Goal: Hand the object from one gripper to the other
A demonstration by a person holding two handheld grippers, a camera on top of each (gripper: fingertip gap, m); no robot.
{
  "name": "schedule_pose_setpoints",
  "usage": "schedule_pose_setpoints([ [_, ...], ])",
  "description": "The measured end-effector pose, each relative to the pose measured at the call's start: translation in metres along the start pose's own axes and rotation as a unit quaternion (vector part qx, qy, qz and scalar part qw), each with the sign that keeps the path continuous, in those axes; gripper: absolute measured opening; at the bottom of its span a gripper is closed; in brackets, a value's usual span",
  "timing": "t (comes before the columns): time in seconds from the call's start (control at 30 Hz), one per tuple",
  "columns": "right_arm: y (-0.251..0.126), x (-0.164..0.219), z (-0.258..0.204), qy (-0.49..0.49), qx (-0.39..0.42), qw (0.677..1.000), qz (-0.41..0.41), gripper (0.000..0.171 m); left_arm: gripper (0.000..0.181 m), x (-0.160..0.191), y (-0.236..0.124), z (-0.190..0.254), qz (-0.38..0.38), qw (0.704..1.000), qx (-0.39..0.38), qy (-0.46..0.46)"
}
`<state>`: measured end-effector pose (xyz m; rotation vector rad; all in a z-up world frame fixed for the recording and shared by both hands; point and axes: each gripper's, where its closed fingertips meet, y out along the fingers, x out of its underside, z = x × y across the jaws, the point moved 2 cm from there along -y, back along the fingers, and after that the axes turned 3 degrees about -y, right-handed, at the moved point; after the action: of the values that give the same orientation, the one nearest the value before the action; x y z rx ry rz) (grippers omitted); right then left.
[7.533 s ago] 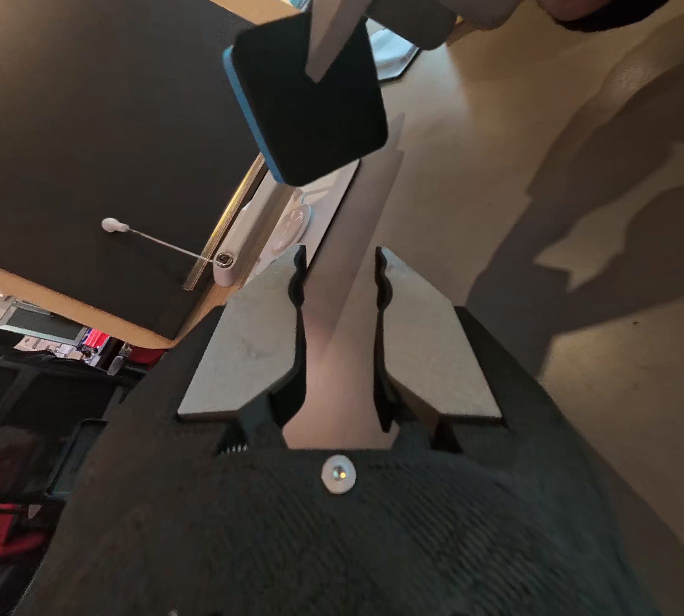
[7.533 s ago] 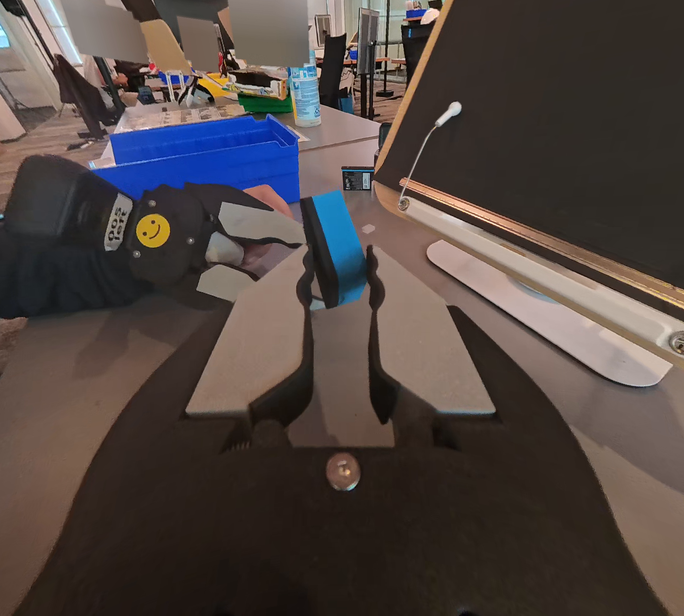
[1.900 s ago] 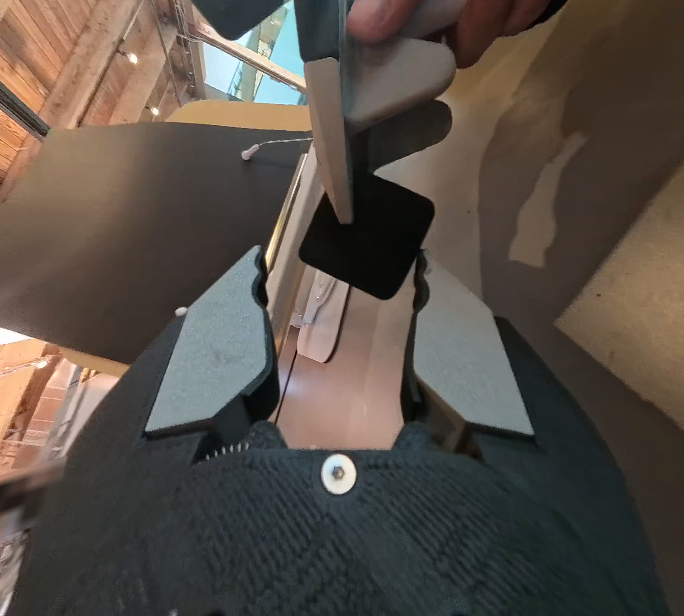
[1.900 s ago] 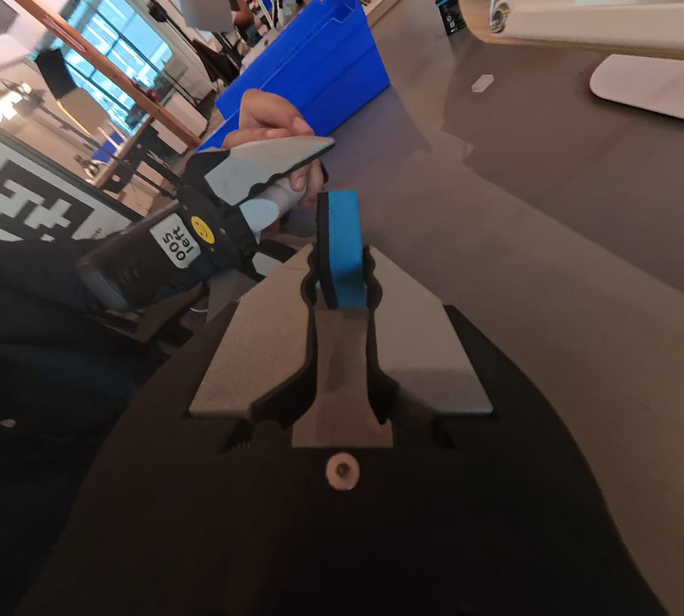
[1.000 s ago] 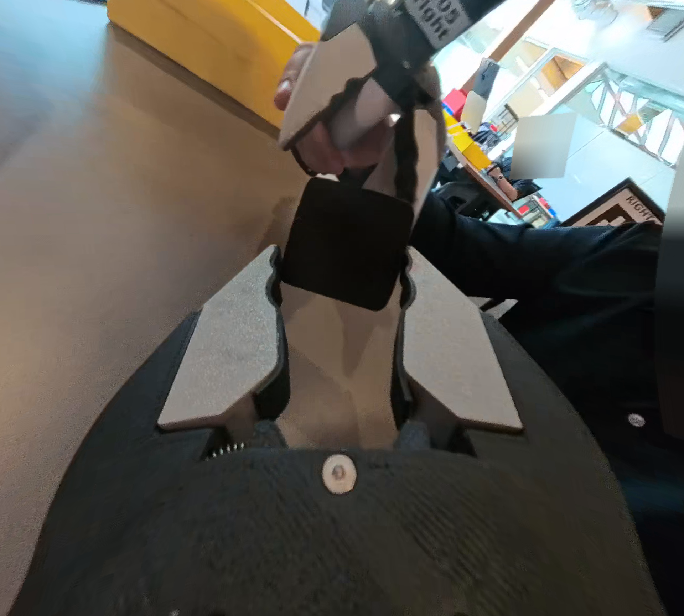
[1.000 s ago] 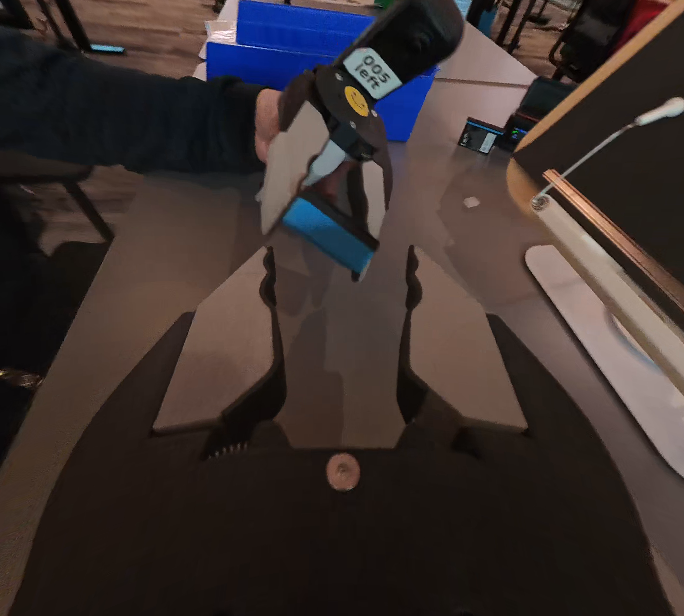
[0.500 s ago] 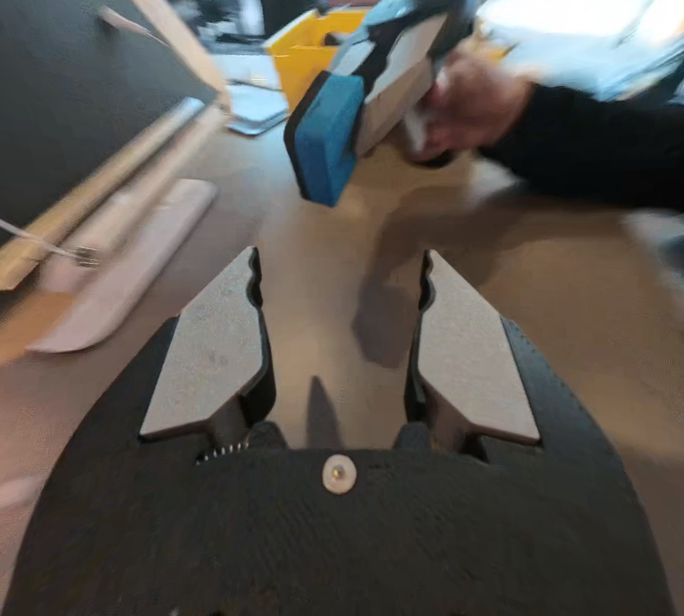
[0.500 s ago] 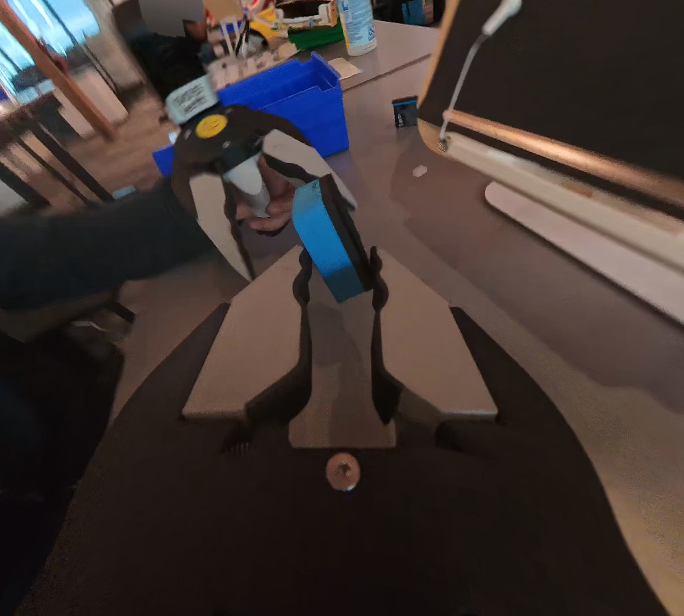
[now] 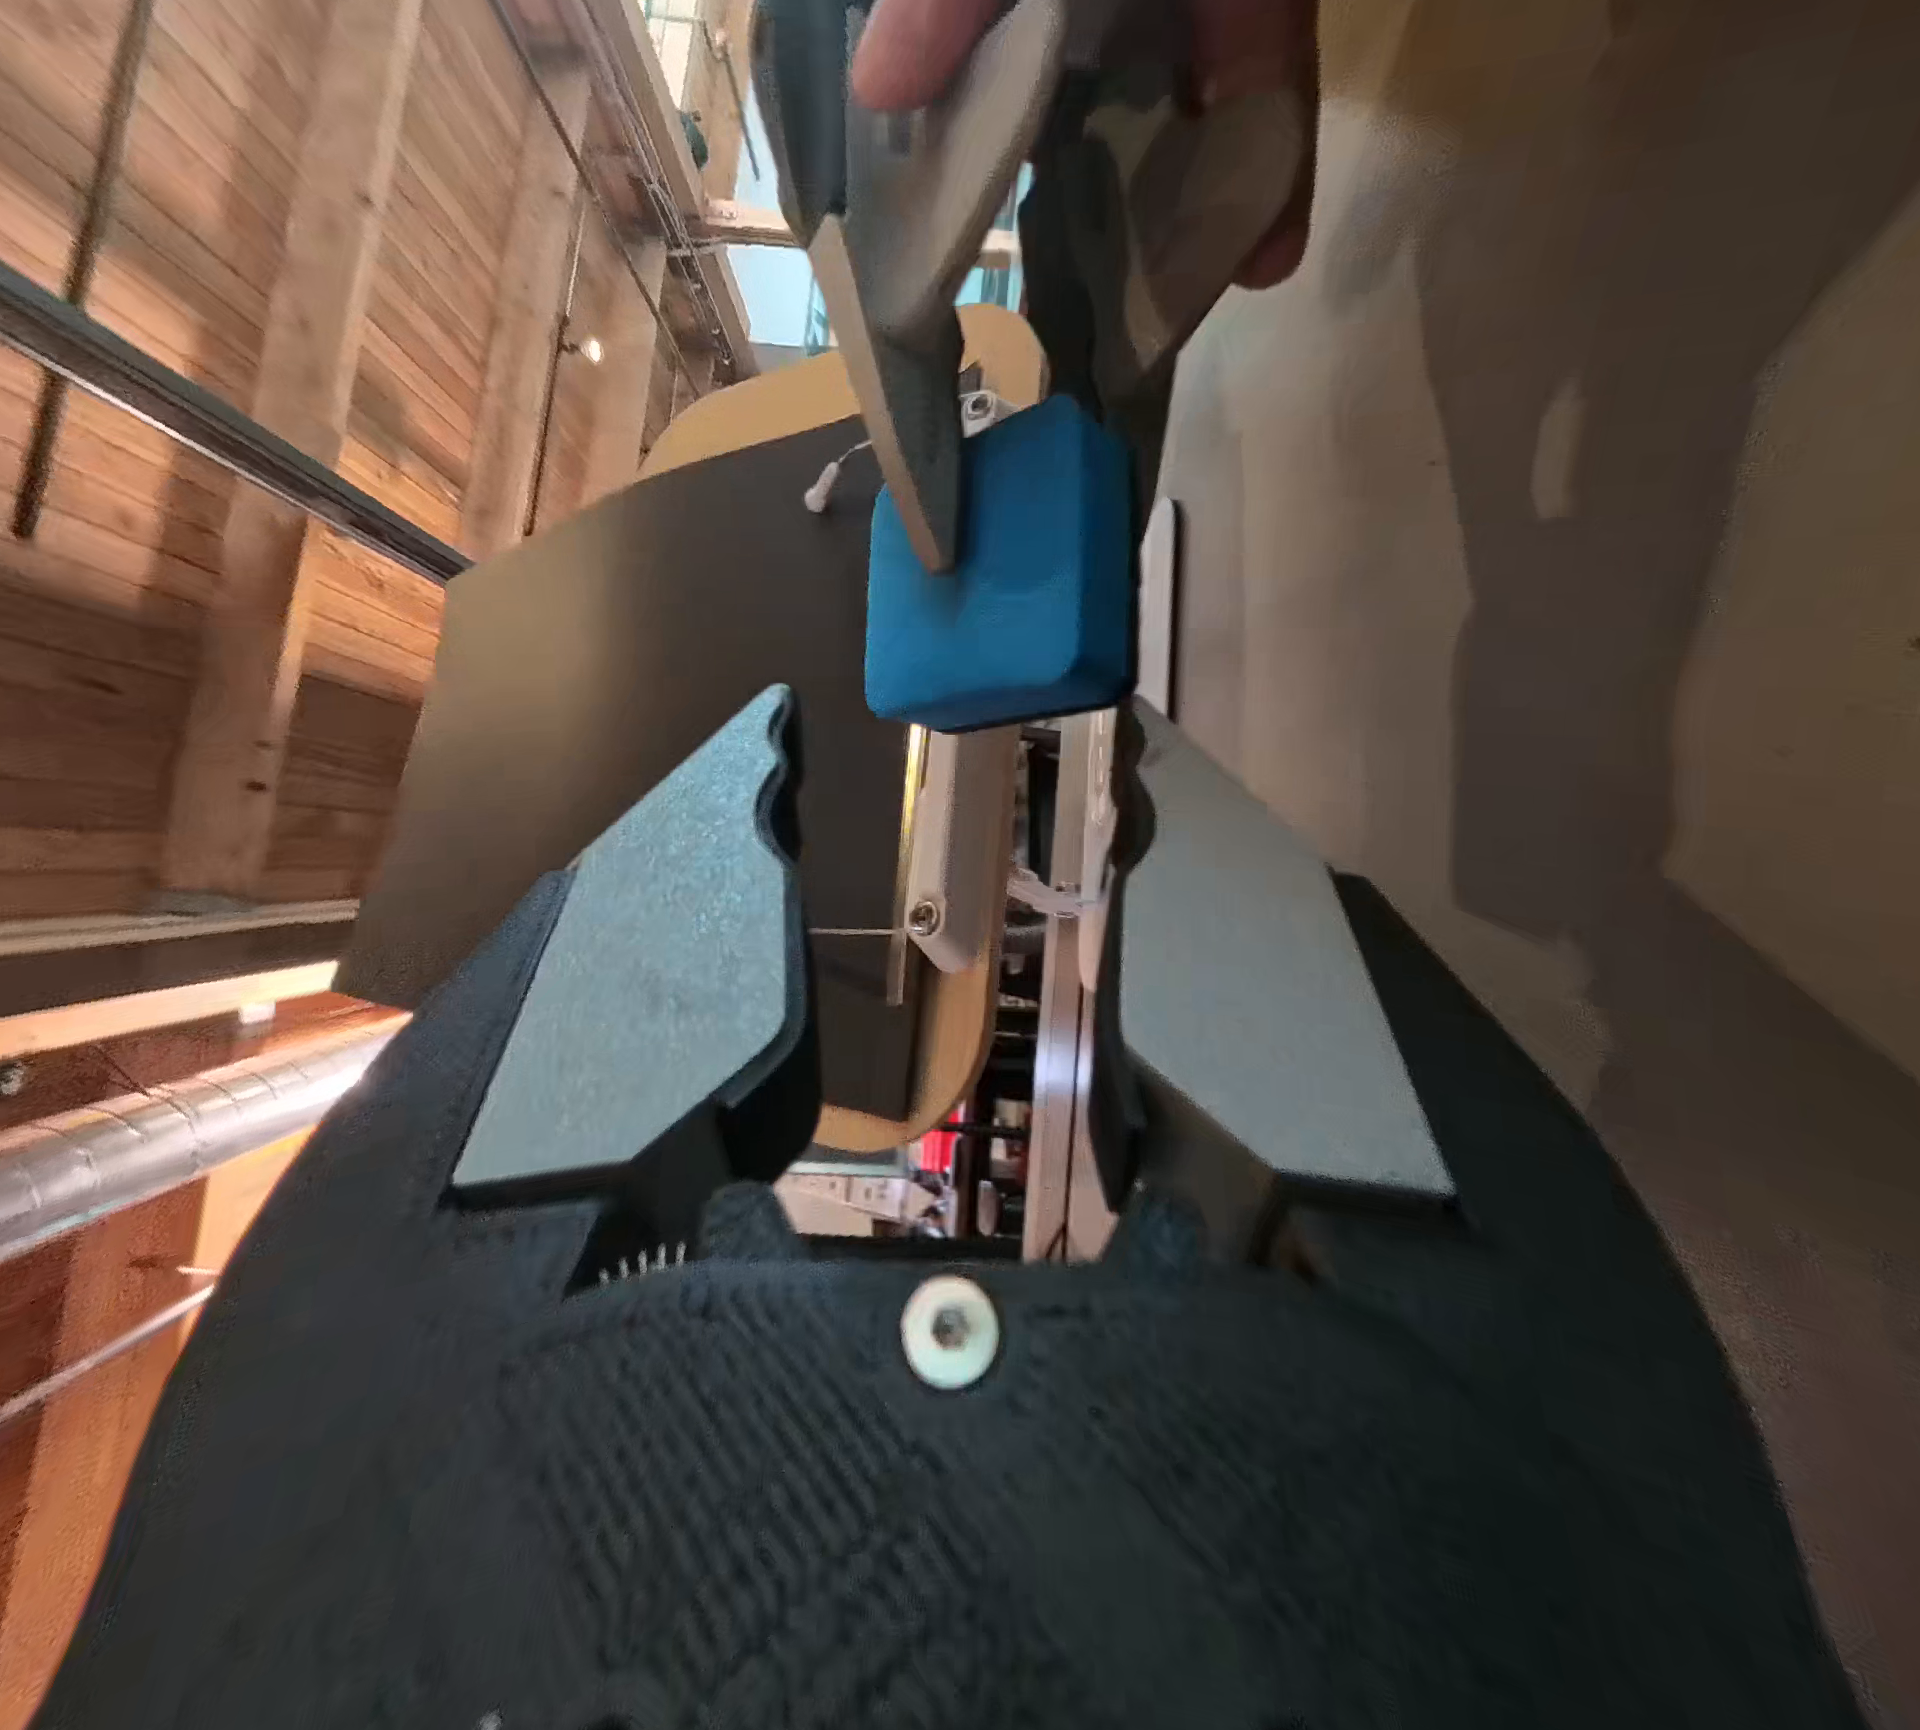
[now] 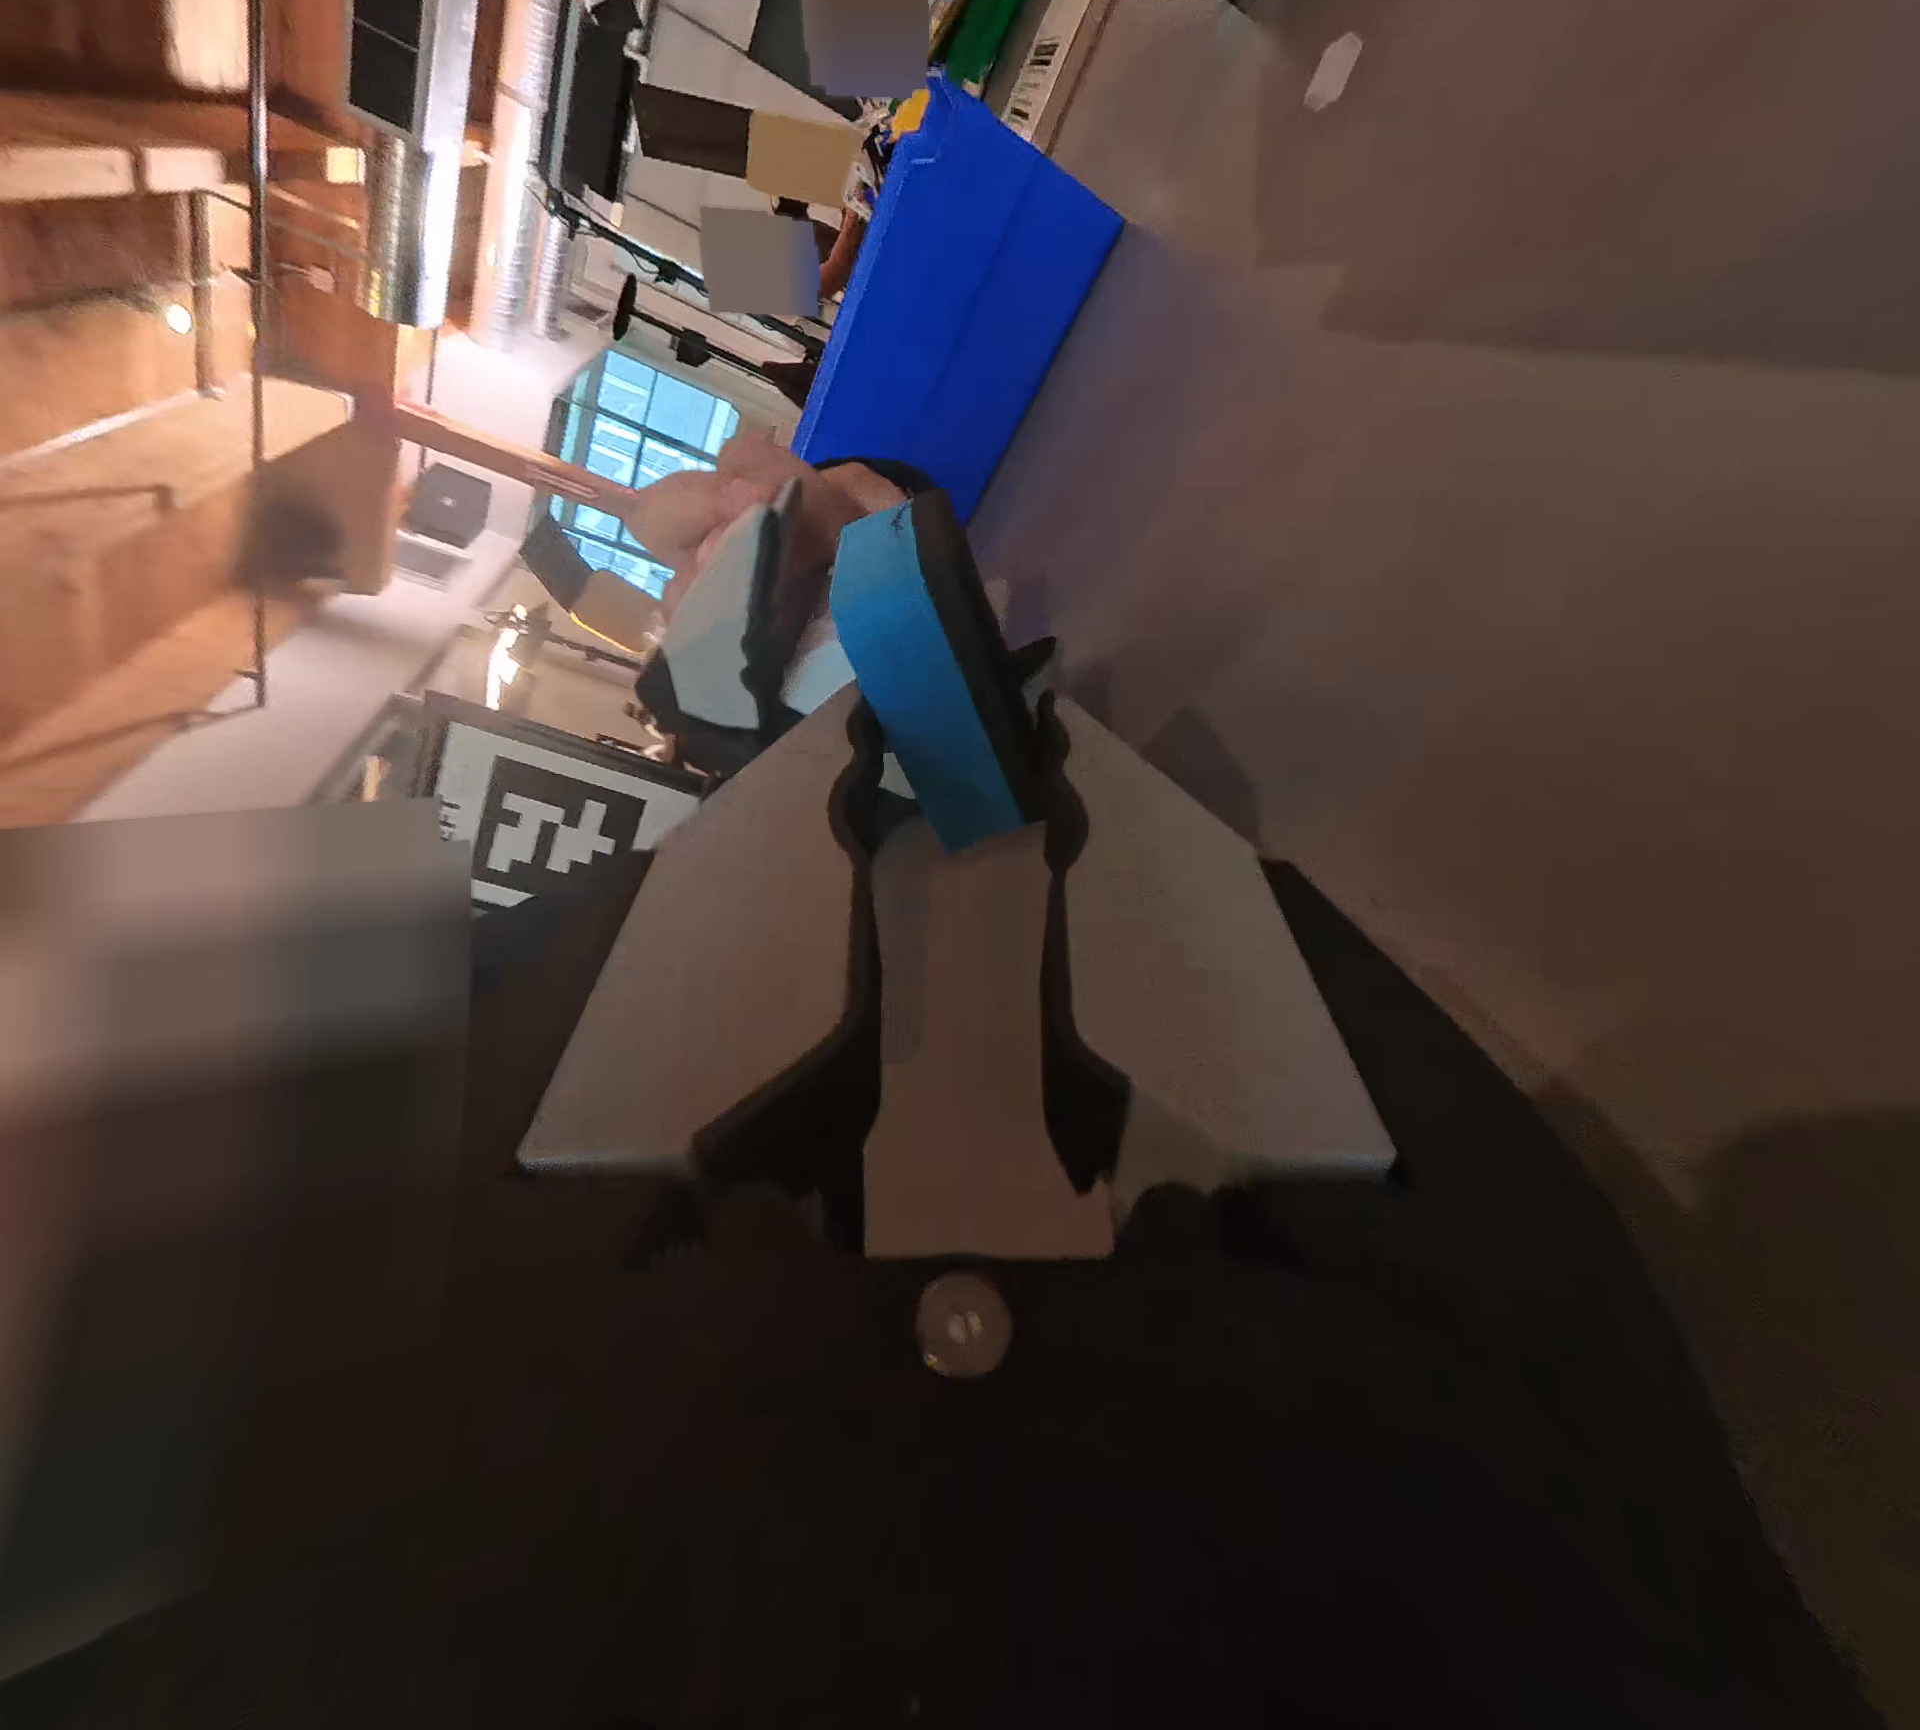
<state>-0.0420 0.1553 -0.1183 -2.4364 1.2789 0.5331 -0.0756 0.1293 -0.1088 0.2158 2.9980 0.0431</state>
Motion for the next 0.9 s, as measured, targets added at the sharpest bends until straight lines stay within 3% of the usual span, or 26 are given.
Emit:
schedule_pose_setpoints([
  [0.13, -0.001, 0.002, -0.012, 0.035, -0.065, 0.997, -0.004, 0.022, 0.039, 0.001, -0.001, -0.005, 0.006, 0.999, -0.039, 0.037],
  [0.57, -0.001, 0.004, -0.022, 0.04, -0.102, 0.994, -0.01, 0.02, 0.048, -0.004, -0.001, -0.002, 0.017, 0.999, -0.031, 0.029],
  [0.7, 0.014, 0.014, -0.02, 0.01, -0.084, 0.996, -0.039, 0.02, 0.027, -0.004, -0.002, -0.002, 0.015, 0.998, -0.034, 0.049],
  [0.77, 0.009, 0.007, -0.016, -0.024, -0.051, 0.998, -0.023, 0.025, 0.023, -0.002, -0.002, -0.004, 0.011, 1.0, -0.017, 0.012],
  [0.9, -0.009, -0.012, -0.015, -0.124, 0.015, 0.992, 0.027, 0.034, 0.022, 0.004, -0.003, -0.008, 0.015, 0.989, 0.031, -0.144],
])
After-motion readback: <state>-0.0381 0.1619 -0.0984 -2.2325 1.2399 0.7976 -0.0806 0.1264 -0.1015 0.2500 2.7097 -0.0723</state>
